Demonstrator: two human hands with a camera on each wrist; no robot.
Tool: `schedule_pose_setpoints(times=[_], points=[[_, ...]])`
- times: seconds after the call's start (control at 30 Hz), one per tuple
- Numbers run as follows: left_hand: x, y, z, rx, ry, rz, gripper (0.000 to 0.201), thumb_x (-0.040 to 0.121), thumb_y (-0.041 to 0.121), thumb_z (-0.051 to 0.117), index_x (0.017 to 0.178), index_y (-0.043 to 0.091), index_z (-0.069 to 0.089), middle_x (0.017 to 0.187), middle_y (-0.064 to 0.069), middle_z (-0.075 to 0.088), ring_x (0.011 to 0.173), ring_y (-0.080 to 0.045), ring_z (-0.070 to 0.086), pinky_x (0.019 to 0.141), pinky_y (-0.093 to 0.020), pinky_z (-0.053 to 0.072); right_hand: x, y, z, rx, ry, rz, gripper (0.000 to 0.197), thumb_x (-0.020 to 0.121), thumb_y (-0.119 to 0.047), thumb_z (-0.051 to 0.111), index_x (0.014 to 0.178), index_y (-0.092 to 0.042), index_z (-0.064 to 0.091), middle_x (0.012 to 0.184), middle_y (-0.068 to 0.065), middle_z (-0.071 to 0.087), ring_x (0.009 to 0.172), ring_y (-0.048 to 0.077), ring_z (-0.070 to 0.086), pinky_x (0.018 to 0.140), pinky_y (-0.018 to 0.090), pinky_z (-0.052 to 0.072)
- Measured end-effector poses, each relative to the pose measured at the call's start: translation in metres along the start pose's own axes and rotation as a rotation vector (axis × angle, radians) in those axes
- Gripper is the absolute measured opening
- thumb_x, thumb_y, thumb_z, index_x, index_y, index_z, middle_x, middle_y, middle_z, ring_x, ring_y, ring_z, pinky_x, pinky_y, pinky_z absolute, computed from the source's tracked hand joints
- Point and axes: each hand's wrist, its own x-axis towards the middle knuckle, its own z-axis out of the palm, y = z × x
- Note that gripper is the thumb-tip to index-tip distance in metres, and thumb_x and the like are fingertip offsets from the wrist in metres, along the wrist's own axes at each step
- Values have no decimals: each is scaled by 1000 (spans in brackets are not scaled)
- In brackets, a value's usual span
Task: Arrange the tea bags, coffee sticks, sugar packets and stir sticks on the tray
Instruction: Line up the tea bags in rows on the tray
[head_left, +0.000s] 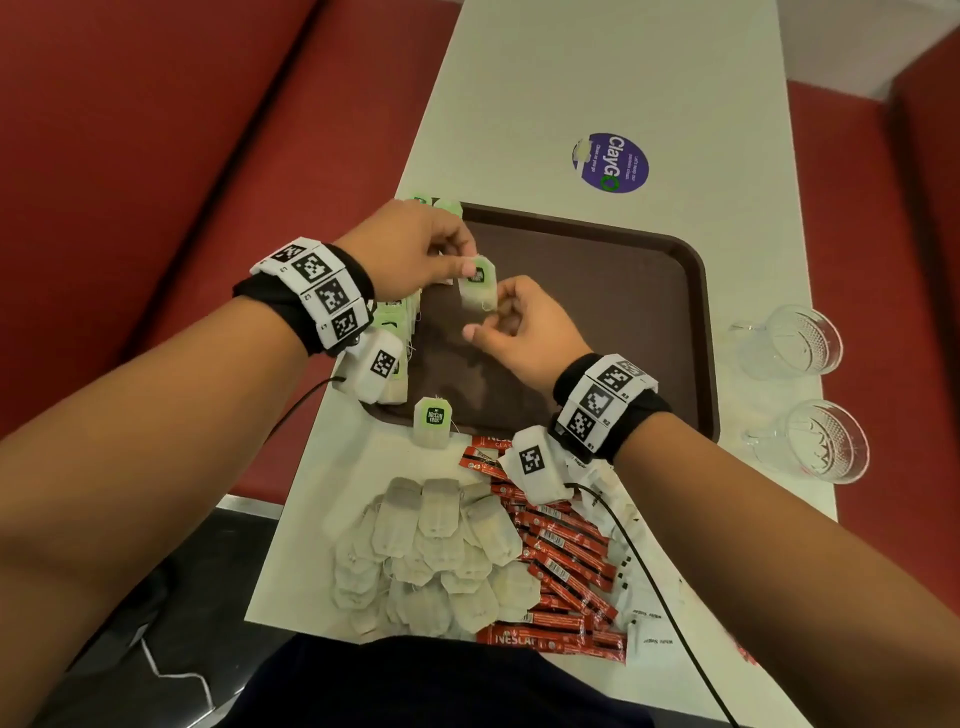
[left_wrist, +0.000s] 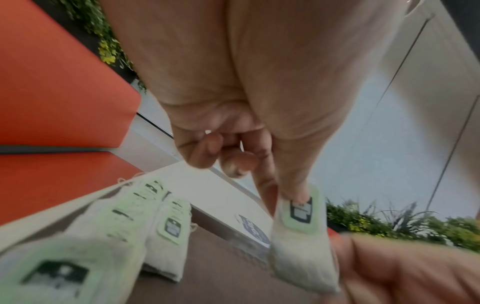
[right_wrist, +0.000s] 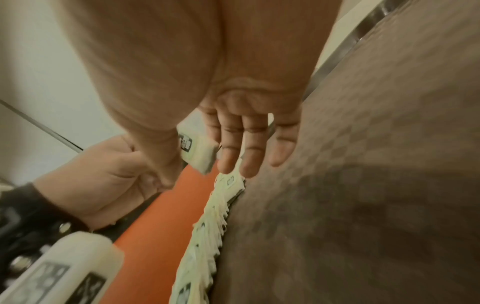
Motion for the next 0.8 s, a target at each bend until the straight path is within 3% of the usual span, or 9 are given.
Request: schedule_pose_setpoints(times=[0.07,0.13,0.27,0.37,0.57,0.7,0.8], points=[[4,-10,-6,34,74,-60,9,88,30,73,95,24,72,83,10,69,79,-9,63,78,-23,50,-4,1,4,-75,-175,26,53,75,-47,82,113,-22,55,95,-3,66,77,8,59,71,27,51],[10,-20,-11,93,76,-123,9,89,29,72,96,24,70,84,9,70,82,-13,65,82,-28,52,-7,1,8,-206,-362,3,53,73,-50,83,112,-22,61,95,-4,66,75,6,58,69,24,46],[24,-34,-9,248,-117,-196,15,90,31,71,103,24,70,92,6,70,86,-15,63,76,-26,45,-10,-3,21,-323,-536,-59,39,76,-43,83,105,-20,71,89,-2,70,69,6,58,61,17,42],[35,-37,-2,309,-162,-213,17,91,30,70,106,21,71,91,6,66,86,-15,60,78,-28,46,-10,-6,29,-381,-565,-86,22,81,-34,81,96,-20,74,83,-4,69,66,5,58,60,16,43],[58,-38,1,345,-53,-300,13,87,31,75,97,24,72,99,1,71,94,-20,64,82,-34,53,-13,-6,20,-353,-498,-108,9,86,-24,74,88,-16,70,73,-8,62,60,1,53,54,7,40],[63,-40,4,416,-18,-347,26,80,37,80,100,26,66,103,2,65,96,-23,61,75,-33,48,-17,-4,9,-302,-451,-93,8,86,-23,74,87,-16,70,77,-5,65,64,5,55,64,20,49],[61,-31,9,461,-8,-302,27,85,43,73,98,21,64,96,0,62,89,-24,58,72,-33,44,-20,-2,3,-269,-412,-81,7,85,-24,74,86,-18,70,79,-5,67,67,6,56,67,25,50]])
